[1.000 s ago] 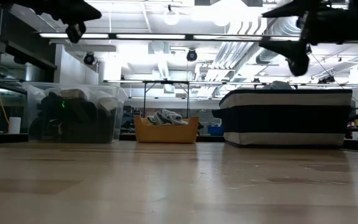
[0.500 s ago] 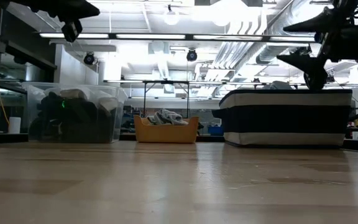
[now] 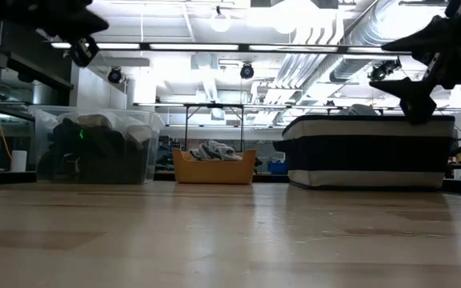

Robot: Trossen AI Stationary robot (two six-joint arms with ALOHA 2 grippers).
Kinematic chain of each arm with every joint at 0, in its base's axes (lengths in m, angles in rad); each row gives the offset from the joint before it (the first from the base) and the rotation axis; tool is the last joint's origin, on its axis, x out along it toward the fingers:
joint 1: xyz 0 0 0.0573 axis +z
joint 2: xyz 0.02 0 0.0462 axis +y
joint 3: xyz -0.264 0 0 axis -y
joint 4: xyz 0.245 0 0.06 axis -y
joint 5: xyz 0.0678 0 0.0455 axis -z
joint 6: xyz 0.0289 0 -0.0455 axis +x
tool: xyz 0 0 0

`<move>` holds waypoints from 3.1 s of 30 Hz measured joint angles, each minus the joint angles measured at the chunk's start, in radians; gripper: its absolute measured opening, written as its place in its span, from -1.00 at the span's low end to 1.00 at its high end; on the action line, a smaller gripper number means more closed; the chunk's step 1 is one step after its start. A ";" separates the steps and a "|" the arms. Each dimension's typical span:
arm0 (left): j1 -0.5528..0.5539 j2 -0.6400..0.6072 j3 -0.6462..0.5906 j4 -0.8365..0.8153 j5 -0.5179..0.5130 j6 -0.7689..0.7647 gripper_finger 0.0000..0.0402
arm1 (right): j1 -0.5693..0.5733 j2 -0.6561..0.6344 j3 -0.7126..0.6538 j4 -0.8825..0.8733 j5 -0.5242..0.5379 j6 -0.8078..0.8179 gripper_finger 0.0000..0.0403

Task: Pick & Place Cloths
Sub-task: Return to Home Position

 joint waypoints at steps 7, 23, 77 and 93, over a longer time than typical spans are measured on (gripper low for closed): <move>0.000 -0.152 -0.154 0.123 0.002 -0.057 -1.00 | -0.051 -0.007 0.000 -0.012 -0.057 -0.023 0.36; 0.000 -0.267 -0.486 0.583 0.006 -0.134 -1.00 | -0.204 0.005 -0.001 -0.027 -0.169 -0.018 0.36; -0.399 -0.403 -0.540 0.404 -0.380 -0.021 -1.00 | -0.232 0.008 -0.002 -0.012 -0.243 -0.231 0.36; -0.399 -0.404 -0.540 0.404 -0.380 -0.021 -1.00 | -0.231 0.007 -0.002 -0.010 -0.244 -0.233 0.36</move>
